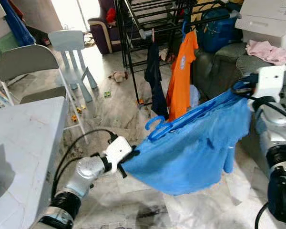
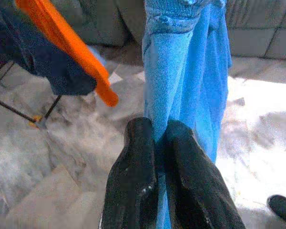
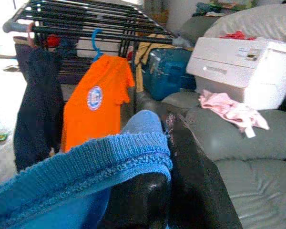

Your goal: Hang hanger

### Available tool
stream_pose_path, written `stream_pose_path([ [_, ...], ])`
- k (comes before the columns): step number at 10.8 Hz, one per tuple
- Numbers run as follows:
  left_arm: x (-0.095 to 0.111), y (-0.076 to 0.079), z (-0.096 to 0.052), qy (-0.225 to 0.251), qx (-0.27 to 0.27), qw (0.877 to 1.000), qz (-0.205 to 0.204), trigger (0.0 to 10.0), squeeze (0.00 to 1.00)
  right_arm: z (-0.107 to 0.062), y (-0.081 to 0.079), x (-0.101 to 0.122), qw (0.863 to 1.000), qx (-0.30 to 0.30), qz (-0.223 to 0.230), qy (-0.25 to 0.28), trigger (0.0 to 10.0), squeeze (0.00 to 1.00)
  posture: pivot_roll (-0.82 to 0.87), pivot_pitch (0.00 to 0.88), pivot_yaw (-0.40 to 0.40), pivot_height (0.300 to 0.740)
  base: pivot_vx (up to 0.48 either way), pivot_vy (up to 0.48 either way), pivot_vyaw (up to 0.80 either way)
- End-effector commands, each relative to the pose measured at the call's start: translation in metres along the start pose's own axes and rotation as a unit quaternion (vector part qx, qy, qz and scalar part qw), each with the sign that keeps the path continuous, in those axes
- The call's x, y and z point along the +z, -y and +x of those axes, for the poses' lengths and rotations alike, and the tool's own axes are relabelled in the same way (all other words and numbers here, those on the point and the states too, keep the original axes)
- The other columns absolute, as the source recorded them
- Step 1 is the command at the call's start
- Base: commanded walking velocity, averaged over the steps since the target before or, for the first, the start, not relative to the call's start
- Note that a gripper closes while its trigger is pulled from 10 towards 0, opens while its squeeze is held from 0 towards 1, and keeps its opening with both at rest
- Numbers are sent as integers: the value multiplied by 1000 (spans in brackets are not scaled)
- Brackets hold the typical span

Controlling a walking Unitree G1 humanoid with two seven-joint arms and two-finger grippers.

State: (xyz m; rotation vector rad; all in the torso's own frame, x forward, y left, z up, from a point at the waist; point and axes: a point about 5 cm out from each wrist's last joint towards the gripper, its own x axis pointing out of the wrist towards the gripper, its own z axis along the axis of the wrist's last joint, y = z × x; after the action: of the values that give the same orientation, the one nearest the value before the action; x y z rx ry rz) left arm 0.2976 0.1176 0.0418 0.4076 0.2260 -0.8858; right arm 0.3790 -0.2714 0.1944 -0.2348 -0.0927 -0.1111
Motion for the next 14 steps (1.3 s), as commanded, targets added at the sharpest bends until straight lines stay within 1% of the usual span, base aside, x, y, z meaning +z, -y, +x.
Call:
stream_pose_path([
  [1, -4, 3, 3, -16, 9, 1000, -4, 0, 0, 4, -11, 8, 1000, 12, -2, 18, 0, 0, -144, 0, 101, 740, 0, 0, 0],
  [3, 2, 11, 17, -11, 30, 999, -20, 0, 0, 7, -32, 9, 999, 36, 8, 19, 0, 0, -140, 0, 100, 740, 0, 0, 0],
  [4, 6, 11, 23, -15, 60, 997, -41, 0, 0, 7, -45, 7, 998, 59, 5, 16, 0, 0, -138, 0, 100, 740, 0, 0, 0],
  [5, 7, 6, 27, -24, 109, 991, -74, 0, 0, 5, -53, 3, 997, 77, -5, 7, 0, 0, -135, 0, 101, 740, 0, 0, 0],
  [6, 5, 3, 28, -31, 137, 985, -104, 0, 0, 5, -55, 0, 997, 81, -8, 2, 0, 0, -135, 0, 102, 740, 0, 0, 0],
  [7, 4, -3, 28, -35, 178, 973, -139, 0, 0, 3, -59, -1, 996, 89, -10, 1, 0, 0, -136, 0, 105, 740, 0, 0, 0],
  [8, 2, -9, 25, -42, 214, 964, -153, 0, 0, 2, -61, -4, 996, 92, -14, -2, 0, 0, -136, 0, 107, 740, 0, 0, 0],
  [9, 2, -12, 24, -44, 226, 959, -163, 0, 0, 2, -63, -5, 995, 98, -10, -5, 0, 0, -136, 0, 107, 740, 0, 0, 0],
  [10, 2, -16, 23, -47, 247, 953, -171, 0, 0, -4, -81, -10, 987, 161, 10, -9, 0, 0, -133, 0, 108, 740, 0, 0, 0],
  [11, 2, -23, 21, -45, 275, 942, -187, 0, 0, -19, -108, -23, 962, 273, 3, -25, 0, 0, -133, 0, 108, 740, 0, 0, 0],
  [12, 3, -26, 20, -45, 287, 937, -195, 0, 0, -32, -121, -33, 942, 335, -9, -33, 0, 0, -133, 0, 108, 740, 0, 0, 0],
  [13, 2, -28, 19, -45, 291, 934, -204, 0, 0, -49, -133, -45, 917, 395, -18, -47, 0, 0, -130, 0, 105, 740, 0, 0, 0],
  [14, 2, -29, 18, -45, 293, 932, -207, 0, 0, -60, -139, -52, 902, 427, -26, -51, 0, 0, -130, 0, 107, 740, 0, 0, 0],
])
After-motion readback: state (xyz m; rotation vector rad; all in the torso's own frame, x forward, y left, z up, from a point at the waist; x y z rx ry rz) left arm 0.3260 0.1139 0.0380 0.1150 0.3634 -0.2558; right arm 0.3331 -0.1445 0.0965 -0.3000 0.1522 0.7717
